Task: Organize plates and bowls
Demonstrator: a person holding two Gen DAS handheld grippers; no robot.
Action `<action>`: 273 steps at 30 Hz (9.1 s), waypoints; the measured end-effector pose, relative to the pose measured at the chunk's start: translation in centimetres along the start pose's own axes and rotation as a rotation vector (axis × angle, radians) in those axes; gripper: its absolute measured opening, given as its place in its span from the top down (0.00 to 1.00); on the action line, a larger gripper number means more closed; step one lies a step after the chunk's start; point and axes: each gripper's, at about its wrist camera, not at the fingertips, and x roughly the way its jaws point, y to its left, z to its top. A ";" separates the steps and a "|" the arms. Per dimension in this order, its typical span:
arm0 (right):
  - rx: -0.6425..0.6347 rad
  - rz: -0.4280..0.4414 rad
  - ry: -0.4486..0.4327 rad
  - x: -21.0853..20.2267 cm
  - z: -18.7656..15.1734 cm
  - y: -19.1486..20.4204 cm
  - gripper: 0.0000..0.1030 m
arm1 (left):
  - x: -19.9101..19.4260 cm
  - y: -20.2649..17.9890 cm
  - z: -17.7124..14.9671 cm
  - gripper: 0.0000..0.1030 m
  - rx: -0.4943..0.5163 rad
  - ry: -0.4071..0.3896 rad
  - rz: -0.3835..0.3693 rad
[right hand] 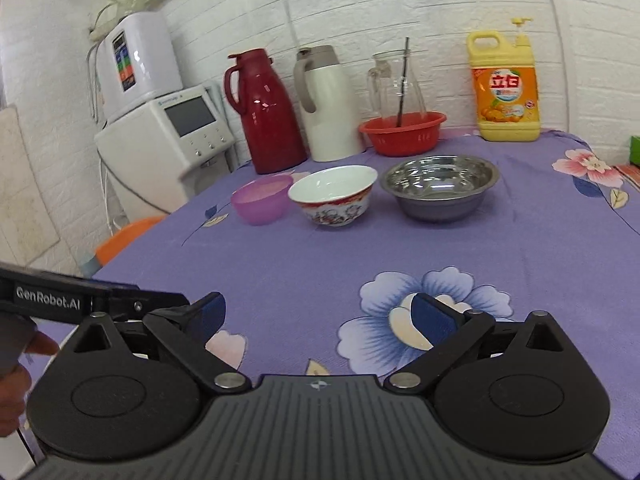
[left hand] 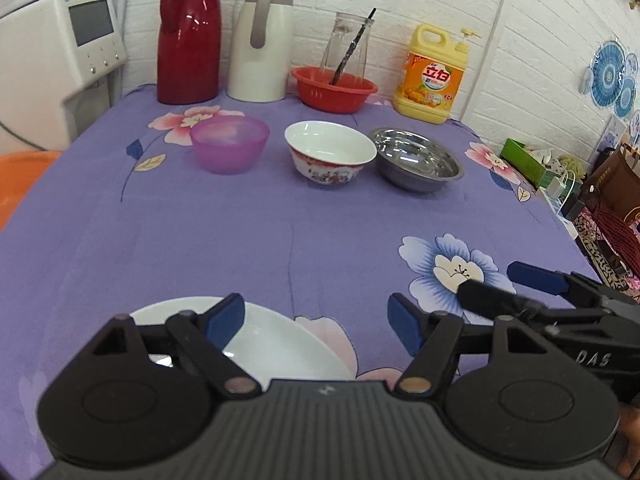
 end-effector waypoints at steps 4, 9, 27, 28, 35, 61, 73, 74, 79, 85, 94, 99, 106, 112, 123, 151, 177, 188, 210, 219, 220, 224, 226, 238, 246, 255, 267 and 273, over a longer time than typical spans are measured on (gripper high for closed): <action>0.039 -0.068 0.006 0.2 0.1 -2.9 0.00 | 1.6 -1.2 1.2 0.31 0.015 0.022 -0.016; 0.005 -0.155 -0.001 1.8 3.8 -6.1 0.00 | 3.0 -4.0 5.4 0.31 0.086 -0.027 -0.077; 0.036 -0.283 0.062 13.2 9.3 -13.2 0.00 | 21.6 -9.2 18.7 0.31 0.232 0.082 -0.136; 0.036 -0.298 0.056 13.2 9.2 -13.3 0.00 | 22.7 -9.3 19.1 0.31 0.238 0.099 -0.139; 0.075 -0.278 0.042 13.6 8.9 -13.7 0.00 | 26.4 -9.4 19.5 0.31 0.295 0.139 -0.092; -0.015 -0.160 0.087 10.4 7.9 -7.1 0.00 | 18.1 -10.8 16.7 0.38 0.304 0.108 -0.113; -0.014 -0.133 0.173 1.9 0.1 -2.8 0.00 | 9.5 -10.4 5.1 0.37 0.289 0.149 -0.180; -0.012 -0.128 0.174 1.5 -0.4 -2.5 0.00 | 9.2 -10.2 4.3 0.37 0.286 0.157 -0.182; -0.041 -0.118 0.179 0.1 -2.5 -0.9 0.00 | 8.1 -9.2 1.7 0.37 0.267 0.190 -0.197; -0.067 -0.151 0.191 -0.1 -3.5 -0.9 0.00 | 8.0 -9.9 0.1 0.36 0.290 0.183 -0.218; -0.049 -0.150 0.197 -0.5 -3.9 -1.5 0.00 | 7.9 -10.1 0.0 0.32 0.303 0.168 -0.265; -0.020 -0.168 0.126 -2.1 -3.5 -2.1 0.00 | 6.5 -7.8 1.4 0.31 0.255 0.103 -0.207; 0.056 -0.165 0.058 -3.1 -2.7 -3.1 0.00 | 5.9 -4.7 2.3 0.31 0.153 0.089 -0.180; 0.065 -0.151 0.079 -2.6 -2.4 -2.8 0.00 | 6.0 -3.7 2.1 0.31 0.129 0.101 -0.170; -0.023 -0.123 0.003 -1.8 5.7 -2.7 0.00 | 5.3 -1.4 7.3 0.31 0.013 -0.002 -0.171; -0.284 -0.083 0.313 22.2 11.3 -2.4 0.00 | 17.9 5.8 14.6 0.32 -0.385 0.160 -0.017; -0.250 -0.020 0.356 17.9 9.8 -0.4 0.21 | 14.2 2.2 12.8 0.86 -0.290 0.147 -0.125; -0.259 -0.083 0.282 8.3 7.6 0.8 0.20 | 6.3 -2.4 8.0 0.86 -0.202 0.095 -0.194; -0.120 -0.114 0.243 -1.7 -1.2 0.1 0.00 | 3.1 -7.4 -1.2 0.53 -0.130 0.173 -0.294; -0.149 -0.151 0.115 -4.1 -1.0 -0.2 0.00 | 1.3 -7.1 -0.5 0.30 -0.099 0.116 -0.315; -0.154 -0.164 0.095 -4.5 -0.9 -0.2 0.00 | 0.8 -7.0 -0.4 0.30 -0.091 0.099 -0.316; -0.116 -0.190 0.024 -6.3 -1.0 -0.5 0.00 | -0.7 -6.3 0.0 0.29 -0.091 0.037 -0.312; -0.084 -0.191 0.001 -6.9 -1.3 -0.5 0.00 | -1.2 -5.9 -0.1 0.29 -0.095 0.007 -0.289; 0.084 -0.147 -0.006 -6.9 -4.1 0.6 0.00 | -2.9 -0.4 -1.5 0.29 -0.166 -0.103 -0.087; 0.075 -0.145 0.019 -4.9 -3.3 2.2 0.00 | -2.7 2.9 -1.4 0.29 -0.227 -0.107 -0.070; -0.099 -0.311 -0.016 -3.9 -0.6 3.9 0.00 | -2.3 7.0 -0.5 0.29 -0.244 -0.103 -0.072; -0.098 -0.114 0.092 1.5 1.0 6.3 0.00 | -5.2 18.1 -1.3 0.29 -0.364 -0.129 0.160; -0.170 -0.047 0.085 1.7 1.3 8.8 0.00 | -10.7 23.5 -2.1 0.29 -0.343 -0.175 0.382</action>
